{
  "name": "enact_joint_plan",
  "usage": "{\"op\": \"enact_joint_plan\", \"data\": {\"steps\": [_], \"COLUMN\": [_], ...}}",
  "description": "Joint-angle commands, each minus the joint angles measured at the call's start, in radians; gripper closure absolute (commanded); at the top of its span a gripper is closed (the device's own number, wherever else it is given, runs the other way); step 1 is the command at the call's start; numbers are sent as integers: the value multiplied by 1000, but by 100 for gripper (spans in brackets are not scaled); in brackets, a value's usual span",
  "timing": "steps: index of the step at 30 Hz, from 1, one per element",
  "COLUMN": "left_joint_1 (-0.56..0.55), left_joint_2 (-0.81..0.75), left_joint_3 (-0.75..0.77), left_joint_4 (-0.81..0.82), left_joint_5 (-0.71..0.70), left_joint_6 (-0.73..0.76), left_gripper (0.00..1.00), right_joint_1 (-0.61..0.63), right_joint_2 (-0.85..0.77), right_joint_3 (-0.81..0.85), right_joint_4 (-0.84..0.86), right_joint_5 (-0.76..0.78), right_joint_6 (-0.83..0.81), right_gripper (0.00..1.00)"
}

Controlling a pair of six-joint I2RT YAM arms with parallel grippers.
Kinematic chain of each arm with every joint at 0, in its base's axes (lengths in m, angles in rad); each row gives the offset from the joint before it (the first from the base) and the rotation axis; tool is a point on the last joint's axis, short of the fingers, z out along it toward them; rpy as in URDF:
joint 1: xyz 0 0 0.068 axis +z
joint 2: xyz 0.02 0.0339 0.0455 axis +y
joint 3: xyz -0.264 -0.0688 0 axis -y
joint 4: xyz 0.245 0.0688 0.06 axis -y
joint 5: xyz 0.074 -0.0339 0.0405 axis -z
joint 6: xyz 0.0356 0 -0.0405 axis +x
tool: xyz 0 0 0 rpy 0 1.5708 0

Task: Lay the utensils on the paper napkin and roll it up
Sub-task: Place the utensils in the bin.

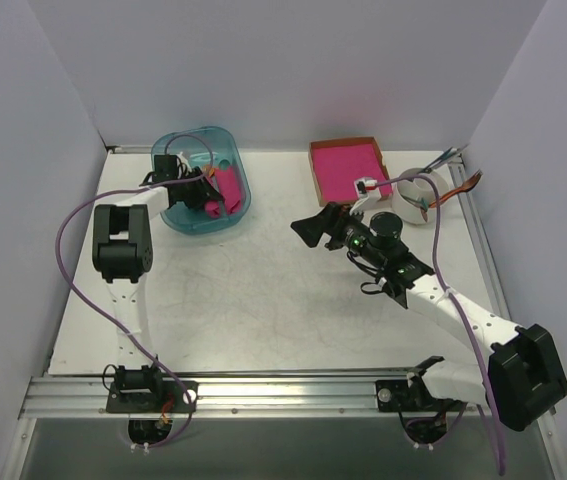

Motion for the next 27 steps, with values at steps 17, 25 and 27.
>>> {"op": "enact_joint_plan", "data": {"steps": [17,25,27], "left_joint_1": [-6,-6,-5], "left_joint_2": [46,65,62], "left_joint_3": [81,92,77], "left_joint_4": [-237,-217,-202], "left_joint_5": [-110,-78,-78], "left_joint_6": [105,78,62], "left_gripper": [46,55,56], "right_joint_1": [12,27,45], "right_joint_2": [180,409,470], "right_joint_3": [169,395,432], "right_joint_4": [-98,-207,-221], "right_joint_5": [-32,5,31], "right_joint_6": [-4,21,24], "right_gripper": [14,22,22]}}
